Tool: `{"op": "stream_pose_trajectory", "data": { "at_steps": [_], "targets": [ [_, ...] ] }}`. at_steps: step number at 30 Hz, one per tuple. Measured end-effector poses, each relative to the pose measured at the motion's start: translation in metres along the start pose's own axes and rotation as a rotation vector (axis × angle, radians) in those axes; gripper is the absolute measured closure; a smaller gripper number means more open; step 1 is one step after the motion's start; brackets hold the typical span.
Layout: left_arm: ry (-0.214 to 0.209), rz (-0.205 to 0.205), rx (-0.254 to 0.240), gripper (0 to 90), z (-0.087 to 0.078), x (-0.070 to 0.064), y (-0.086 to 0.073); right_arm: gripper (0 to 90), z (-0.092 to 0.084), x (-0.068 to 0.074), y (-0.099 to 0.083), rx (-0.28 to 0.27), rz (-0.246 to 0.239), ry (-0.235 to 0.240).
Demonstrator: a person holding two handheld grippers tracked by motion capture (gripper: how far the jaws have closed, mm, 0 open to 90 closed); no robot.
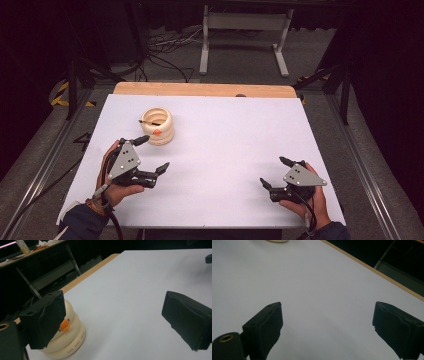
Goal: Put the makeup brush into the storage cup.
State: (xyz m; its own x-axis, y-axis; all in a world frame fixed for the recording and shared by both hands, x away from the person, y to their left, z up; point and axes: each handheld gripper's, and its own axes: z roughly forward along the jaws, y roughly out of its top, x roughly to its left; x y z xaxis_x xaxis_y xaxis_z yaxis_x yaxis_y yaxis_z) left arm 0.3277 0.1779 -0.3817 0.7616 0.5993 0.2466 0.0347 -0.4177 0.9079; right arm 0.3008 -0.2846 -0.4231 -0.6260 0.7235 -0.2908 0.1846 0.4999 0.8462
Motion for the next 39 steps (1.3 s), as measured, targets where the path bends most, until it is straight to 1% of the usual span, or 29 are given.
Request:
{"op": "stream_pose_trajectory", "data": {
  "at_steps": [1,2,3,4,7,8,10,11,12,13,14,16,19,20,21,22,23,24,26,28,31,36,38,39],
  "targets": [
    [0.000,0.000,0.000,5.9,0.000,0.000,0.000,10.0,0.000,0.000,0.000,0.000,0.000,0.000],
    [-0.014,0.002,0.011,5.9,0.001,-0.003,-0.003,10.0,-0.001,0.000,0.000,0.003,-0.002,-0.003],
    [-0.014,0.002,0.011,5.8,0.001,-0.003,-0.003,10.0,-0.001,0.000,0.000,0.003,-0.002,-0.003],
    [-0.025,0.000,0.016,5.8,0.003,-0.005,-0.005,10.0,-0.002,0.000,0.000,0.003,-0.004,-0.006],
    [-0.040,0.004,0.038,5.5,0.005,-0.010,-0.009,10.0,-0.004,-0.001,0.001,-0.001,0.001,-0.014],
    [-0.050,-0.001,0.043,5.4,0.005,-0.012,-0.011,9.9,-0.005,-0.001,0.001,-0.002,0.001,-0.018],
    [-0.061,-0.002,0.062,5.4,0.007,-0.015,-0.016,9.9,-0.006,0.001,0.001,0.004,-0.010,-0.023],
    [-0.071,-0.007,0.069,5.3,0.008,-0.017,-0.019,9.8,-0.006,0.002,0.001,0.007,-0.018,-0.030],
    [-0.071,-0.007,0.069,5.4,0.008,-0.017,-0.019,9.8,-0.006,0.002,0.001,0.007,-0.018,-0.030],
    [-0.077,-0.003,0.086,5.4,0.010,-0.019,-0.022,9.7,-0.006,0.003,0.000,0.009,-0.026,-0.038],
    [-0.076,0.012,0.098,5.2,0.011,-0.022,-0.025,9.7,-0.007,0.003,0.000,0.013,-0.031,-0.046],
    [-0.092,0.005,0.122,5.2,0.012,-0.025,-0.031,9.5,-0.008,0.003,-0.001,0.012,-0.031,-0.046],
    [-0.085,-0.011,0.137,5.7,0.012,-0.027,-0.038,9.5,-0.009,0.004,-0.003,0.023,-0.027,-0.048],
    [-0.090,-0.026,0.142,5.9,0.011,-0.028,-0.042,9.4,-0.009,0.005,-0.004,0.024,-0.026,-0.048],
    [-0.090,-0.026,0.142,5.6,0.011,-0.028,-0.042,9.4,-0.009,0.005,-0.004,0.024,-0.026,-0.048],
    [-0.101,-0.032,0.155,5.6,0.011,-0.030,-0.046,9.4,-0.011,0.005,-0.007,0.034,-0.024,-0.051],
    [-0.102,-0.027,0.166,5.6,0.010,-0.030,-0.047,9.4,-0.011,0.005,-0.008,0.037,-0.022,-0.051],
    [-0.102,-0.027,0.166,5.6,0.010,-0.030,-0.047,9.5,-0.012,0.004,-0.010,0.038,-0.019,-0.053],
    [-0.120,-0.033,0.184,5.4,0.012,-0.031,-0.050,9.4,-0.013,0.003,-0.011,0.037,-0.017,-0.054],
    [-0.118,-0.023,0.195,5.3,0.013,-0.031,-0.051,9.4,-0.015,0.002,-0.011,0.033,-0.014,-0.056],
    [-0.123,-0.045,0.191,5.0,0.013,-0.030,-0.051,9.4,-0.016,0.000,-0.010,0.016,-0.004,-0.055],
    [-0.115,-0.053,0.192,5.0,0.013,-0.028,-0.051,9.4,-0.015,0.000,-0.012,0.018,-0.007,-0.047],
    [-0.108,-0.042,0.202,5.0,0.012,-0.028,-0.050,9.8,-0.015,-0.001,-0.011,0.017,-0.005,-0.047],
    [-0.107,-0.040,0.197,5.0,0.012,-0.028,-0.050,9.9,-0.015,-0.001,-0.011,0.018,-0.004,-0.047]
  ]
}}
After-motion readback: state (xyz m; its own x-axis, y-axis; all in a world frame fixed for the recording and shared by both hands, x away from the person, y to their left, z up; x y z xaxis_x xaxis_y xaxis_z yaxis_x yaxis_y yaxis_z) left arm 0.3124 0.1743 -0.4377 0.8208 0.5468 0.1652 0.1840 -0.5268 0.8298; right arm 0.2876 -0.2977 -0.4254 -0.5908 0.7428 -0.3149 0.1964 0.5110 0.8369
